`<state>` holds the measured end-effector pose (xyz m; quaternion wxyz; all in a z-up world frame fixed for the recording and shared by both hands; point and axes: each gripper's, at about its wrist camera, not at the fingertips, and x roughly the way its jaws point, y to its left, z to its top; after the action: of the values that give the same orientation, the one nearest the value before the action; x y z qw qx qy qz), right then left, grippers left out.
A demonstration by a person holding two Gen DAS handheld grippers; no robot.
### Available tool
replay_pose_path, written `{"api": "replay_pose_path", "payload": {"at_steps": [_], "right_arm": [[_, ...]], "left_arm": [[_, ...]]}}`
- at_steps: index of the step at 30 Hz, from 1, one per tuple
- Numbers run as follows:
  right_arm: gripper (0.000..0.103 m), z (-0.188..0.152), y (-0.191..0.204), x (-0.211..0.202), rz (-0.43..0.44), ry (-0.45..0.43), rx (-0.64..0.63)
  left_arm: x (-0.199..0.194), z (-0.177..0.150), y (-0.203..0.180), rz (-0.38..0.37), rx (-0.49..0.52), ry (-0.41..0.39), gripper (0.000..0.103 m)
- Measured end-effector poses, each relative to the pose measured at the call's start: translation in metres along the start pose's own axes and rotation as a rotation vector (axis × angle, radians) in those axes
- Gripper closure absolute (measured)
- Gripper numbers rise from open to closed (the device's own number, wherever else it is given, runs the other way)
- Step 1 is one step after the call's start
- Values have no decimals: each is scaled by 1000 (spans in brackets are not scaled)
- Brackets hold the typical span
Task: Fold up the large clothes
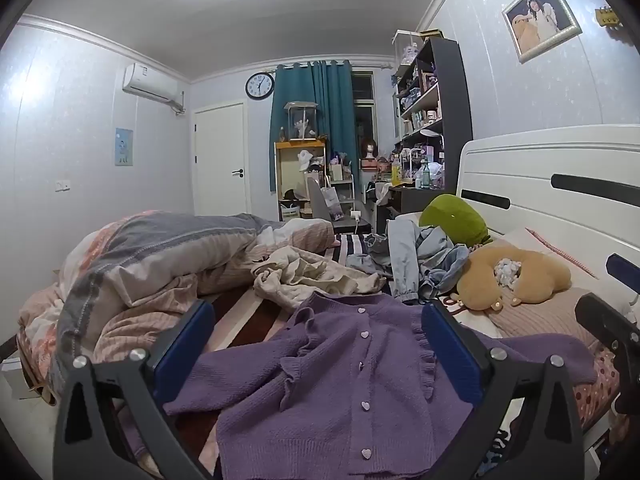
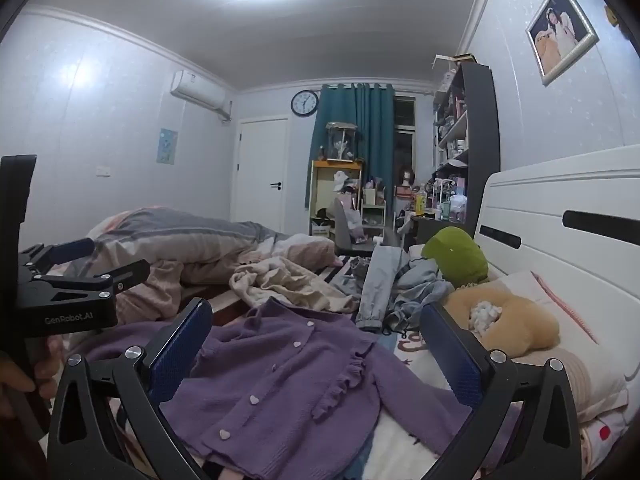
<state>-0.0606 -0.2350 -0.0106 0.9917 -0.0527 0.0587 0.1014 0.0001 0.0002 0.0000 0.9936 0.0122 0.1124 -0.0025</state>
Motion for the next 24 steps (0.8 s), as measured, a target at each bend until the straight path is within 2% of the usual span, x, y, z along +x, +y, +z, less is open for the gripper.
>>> {"api": "replay_pose_path", "payload": {"at_steps": [7,24], "right_arm": [[0,-1,1,-1,-4,-6,-6],[0,1,0,-1,2,0,2]], "left_arm": [[-4,2,10,-10,-2,1,1],[-3,-1,5,-4,4,-1,1]]}}
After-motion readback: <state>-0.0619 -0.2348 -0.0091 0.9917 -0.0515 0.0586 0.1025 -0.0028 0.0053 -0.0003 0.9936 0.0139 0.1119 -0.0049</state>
